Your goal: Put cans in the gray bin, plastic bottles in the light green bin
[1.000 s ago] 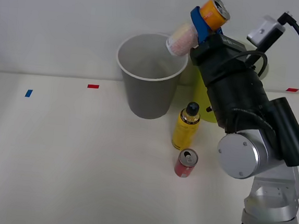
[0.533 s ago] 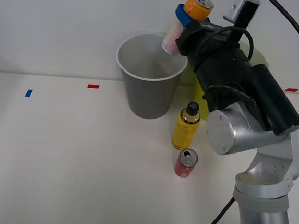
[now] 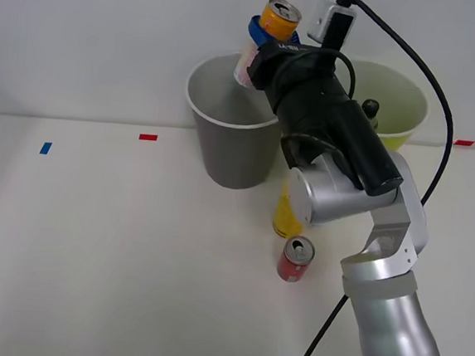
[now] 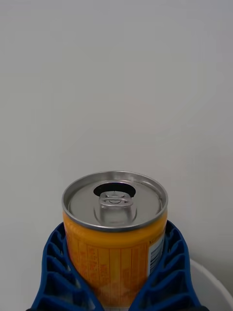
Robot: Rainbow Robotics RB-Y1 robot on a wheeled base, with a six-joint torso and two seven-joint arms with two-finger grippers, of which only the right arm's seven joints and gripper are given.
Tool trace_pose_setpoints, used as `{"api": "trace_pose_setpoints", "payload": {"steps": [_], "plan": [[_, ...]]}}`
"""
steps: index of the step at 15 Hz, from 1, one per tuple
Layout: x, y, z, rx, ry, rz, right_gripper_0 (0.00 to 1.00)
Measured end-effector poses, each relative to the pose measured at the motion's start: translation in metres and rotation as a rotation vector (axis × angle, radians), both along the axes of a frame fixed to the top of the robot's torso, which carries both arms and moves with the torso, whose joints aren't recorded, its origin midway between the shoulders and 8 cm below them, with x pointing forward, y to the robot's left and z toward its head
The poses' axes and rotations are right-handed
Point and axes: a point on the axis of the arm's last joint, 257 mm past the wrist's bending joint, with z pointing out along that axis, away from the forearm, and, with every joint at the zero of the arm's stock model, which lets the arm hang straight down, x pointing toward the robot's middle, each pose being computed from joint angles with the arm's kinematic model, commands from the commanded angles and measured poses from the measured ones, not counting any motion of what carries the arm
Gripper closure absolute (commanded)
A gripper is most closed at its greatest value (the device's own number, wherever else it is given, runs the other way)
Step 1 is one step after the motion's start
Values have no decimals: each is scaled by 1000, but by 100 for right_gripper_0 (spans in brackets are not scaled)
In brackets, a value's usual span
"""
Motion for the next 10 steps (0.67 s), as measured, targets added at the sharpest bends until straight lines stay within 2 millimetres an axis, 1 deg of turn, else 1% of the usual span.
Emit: {"api": "trace_pose_setpoints", "payload": {"steps": [3, 6, 7, 8, 9, 10], "plan": [[7, 8, 1, -6, 7, 11, 100], [13, 5, 3, -6, 8, 3, 100], [13, 4, 3, -7, 8, -1, 84], [14, 3, 3, -8, 7, -4, 39], [14, 2, 3, -9, 6, -6, 17], [14, 2, 3, -9, 6, -7, 0]]}}
